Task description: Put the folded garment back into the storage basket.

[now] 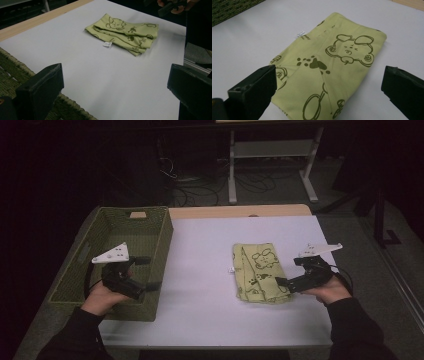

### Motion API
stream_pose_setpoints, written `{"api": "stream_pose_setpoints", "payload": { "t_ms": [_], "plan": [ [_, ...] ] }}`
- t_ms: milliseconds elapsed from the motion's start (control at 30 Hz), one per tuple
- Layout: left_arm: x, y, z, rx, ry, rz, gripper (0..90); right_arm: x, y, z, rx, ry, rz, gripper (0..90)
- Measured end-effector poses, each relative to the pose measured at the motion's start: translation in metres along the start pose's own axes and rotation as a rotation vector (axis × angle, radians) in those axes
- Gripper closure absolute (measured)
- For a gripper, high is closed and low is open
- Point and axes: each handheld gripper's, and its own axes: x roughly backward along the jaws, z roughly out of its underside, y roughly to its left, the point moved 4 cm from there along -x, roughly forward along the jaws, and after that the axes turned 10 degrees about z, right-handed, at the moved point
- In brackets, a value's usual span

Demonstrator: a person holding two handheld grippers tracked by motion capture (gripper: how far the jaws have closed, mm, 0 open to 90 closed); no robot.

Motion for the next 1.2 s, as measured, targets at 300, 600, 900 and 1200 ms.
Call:
{"api": "stream_pose_setpoints", "payload": {
  "t_ms": [300, 600, 900, 1200],
  "plan": [
    [0.000, 0.000, 0.000, 0.000, 0.000, 0.000, 0.0, 0.000, 0.002, 0.010, -0.008, 0.012, -0.006, 0.0],
    [0.000, 0.000, 0.000, 0.000, 0.000, -0.002, 0.0, 0.002, 0.005, 0.021, -0.023, 0.019, -0.015, 0.0],
    [0.000, 0.000, 0.000, -0.001, 0.002, -0.003, 0.0, 0.000, 0.008, 0.033, -0.031, 0.035, -0.023, 0.0],
    [0.000, 0.000, 0.000, -0.002, 0.001, -0.005, 0.0, -0.006, 0.008, 0.047, -0.054, 0.070, -0.028, 0.0]
  ]
}}
